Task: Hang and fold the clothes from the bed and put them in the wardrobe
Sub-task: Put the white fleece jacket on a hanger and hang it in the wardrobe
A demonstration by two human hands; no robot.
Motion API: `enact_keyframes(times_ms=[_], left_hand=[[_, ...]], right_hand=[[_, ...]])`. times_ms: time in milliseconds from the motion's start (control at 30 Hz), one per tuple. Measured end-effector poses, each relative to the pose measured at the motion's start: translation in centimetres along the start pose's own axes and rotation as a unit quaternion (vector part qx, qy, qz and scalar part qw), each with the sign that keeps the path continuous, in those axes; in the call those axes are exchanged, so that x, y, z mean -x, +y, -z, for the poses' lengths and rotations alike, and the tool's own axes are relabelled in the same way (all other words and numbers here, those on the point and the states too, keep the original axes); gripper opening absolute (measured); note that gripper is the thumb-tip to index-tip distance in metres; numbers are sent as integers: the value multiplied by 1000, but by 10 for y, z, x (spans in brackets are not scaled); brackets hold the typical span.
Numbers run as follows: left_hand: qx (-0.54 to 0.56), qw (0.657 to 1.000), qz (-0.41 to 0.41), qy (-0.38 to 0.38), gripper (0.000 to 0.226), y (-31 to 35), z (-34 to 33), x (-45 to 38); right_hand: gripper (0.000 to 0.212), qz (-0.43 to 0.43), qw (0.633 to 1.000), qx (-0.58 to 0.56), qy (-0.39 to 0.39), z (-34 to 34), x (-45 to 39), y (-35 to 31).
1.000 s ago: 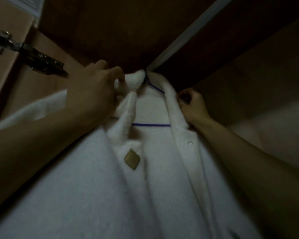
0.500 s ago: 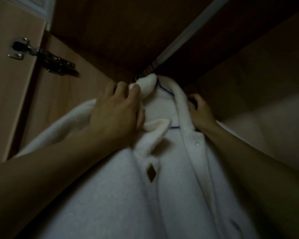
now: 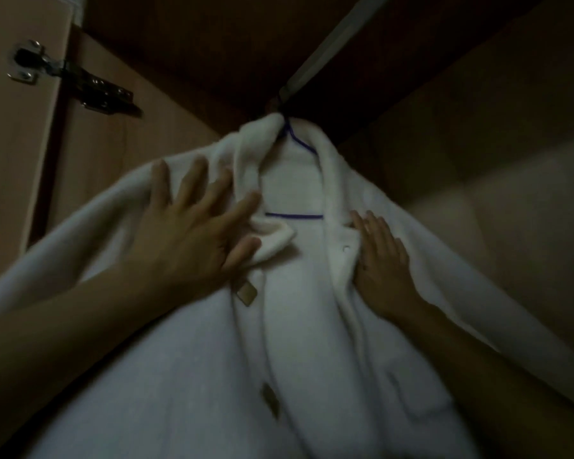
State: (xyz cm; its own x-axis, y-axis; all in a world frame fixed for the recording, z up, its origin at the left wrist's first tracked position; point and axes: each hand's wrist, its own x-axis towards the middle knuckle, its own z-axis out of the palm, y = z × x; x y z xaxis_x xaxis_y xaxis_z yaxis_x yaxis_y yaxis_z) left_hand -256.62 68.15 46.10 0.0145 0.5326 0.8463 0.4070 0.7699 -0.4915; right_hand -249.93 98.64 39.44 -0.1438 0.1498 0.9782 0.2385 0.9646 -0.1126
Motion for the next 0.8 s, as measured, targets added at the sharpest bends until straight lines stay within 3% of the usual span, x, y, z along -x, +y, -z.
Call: enact_keyframes(times_ms=[100, 200, 333, 433, 800], left_hand=[[-5, 1000, 9, -3, 82, 12, 4, 8], [35, 999, 8, -15, 85, 37, 26, 34], [44, 994, -96, -7, 83, 80, 61, 104], [32, 988, -152, 3, 74, 99, 73, 154], [-44, 981, -159, -97, 76, 76, 11, 200]], right_hand=[[87, -2, 999, -24, -48, -12, 18, -4], [84, 16, 996, -43, -78, 1, 46, 7], [63, 7, 993, -12, -114, 32, 99, 24], [63, -2, 989, -4, -149, 54, 140, 33], [64, -42, 961, 16, -273, 51, 218, 54]])
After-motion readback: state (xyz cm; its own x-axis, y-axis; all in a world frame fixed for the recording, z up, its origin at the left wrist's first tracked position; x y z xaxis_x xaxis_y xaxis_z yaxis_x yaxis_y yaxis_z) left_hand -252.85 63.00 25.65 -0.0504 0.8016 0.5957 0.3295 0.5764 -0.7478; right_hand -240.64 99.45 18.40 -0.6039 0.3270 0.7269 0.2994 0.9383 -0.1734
